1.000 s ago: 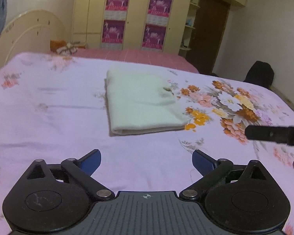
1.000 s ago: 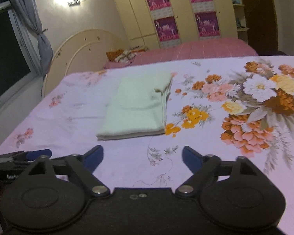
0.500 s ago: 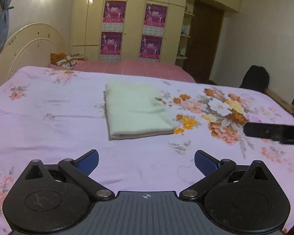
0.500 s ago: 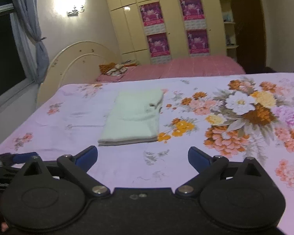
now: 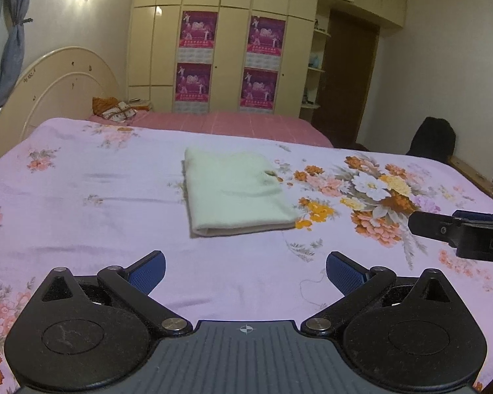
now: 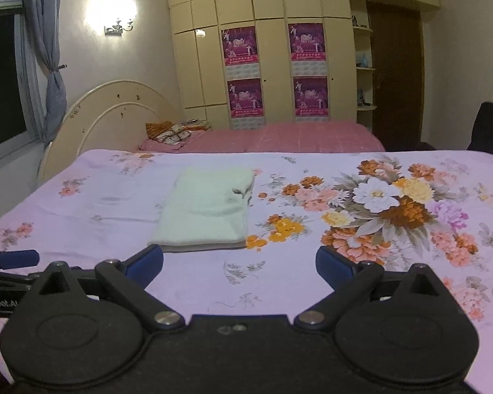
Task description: Fold small clothes
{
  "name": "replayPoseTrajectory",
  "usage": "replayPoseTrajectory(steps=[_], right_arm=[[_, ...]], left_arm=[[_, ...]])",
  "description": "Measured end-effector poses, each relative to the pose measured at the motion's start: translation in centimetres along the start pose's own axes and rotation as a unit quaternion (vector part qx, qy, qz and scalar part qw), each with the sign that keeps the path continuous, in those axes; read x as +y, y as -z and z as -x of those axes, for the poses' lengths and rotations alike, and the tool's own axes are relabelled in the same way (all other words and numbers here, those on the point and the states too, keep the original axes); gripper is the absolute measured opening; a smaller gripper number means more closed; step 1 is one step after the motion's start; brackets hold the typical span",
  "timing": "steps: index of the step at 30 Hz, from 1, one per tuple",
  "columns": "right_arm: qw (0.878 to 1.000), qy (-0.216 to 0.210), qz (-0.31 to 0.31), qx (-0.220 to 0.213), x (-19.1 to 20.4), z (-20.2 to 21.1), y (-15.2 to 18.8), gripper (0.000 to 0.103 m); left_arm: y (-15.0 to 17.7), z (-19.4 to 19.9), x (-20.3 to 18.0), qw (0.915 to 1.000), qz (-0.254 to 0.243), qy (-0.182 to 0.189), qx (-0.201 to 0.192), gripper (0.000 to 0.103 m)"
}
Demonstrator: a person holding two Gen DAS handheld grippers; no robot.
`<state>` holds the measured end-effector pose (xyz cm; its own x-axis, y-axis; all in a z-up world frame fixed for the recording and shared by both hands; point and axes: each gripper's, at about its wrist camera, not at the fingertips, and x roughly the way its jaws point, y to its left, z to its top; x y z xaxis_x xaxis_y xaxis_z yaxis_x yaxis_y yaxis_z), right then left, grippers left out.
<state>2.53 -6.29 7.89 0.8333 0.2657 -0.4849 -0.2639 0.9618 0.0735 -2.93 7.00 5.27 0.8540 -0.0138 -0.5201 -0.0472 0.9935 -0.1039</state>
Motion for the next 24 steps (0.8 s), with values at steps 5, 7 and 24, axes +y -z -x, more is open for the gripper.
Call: replayPoseTrajectory(steps=[5,7,24], right_arm=[[1.0,0.015,0.015,-0.012,0.4,0.2,0.3,0.099],[0.999,0.022,0.027,-0.014,0.8,0.3,0.6,0.099],[0.999,0.025,0.034,-0.008,0.8,0.2,0.9,0.099]], left_arm=[[0.0,-0.2,0.0,1.0,0.007,0.006,0.0,0.103],[0.1,-0.3,-0.1,1.0,0.005,0.008,0.001,0.103],[0.0,-1.0,-0.9,0.9996,-0.013,0.023,0.006,0.103]])
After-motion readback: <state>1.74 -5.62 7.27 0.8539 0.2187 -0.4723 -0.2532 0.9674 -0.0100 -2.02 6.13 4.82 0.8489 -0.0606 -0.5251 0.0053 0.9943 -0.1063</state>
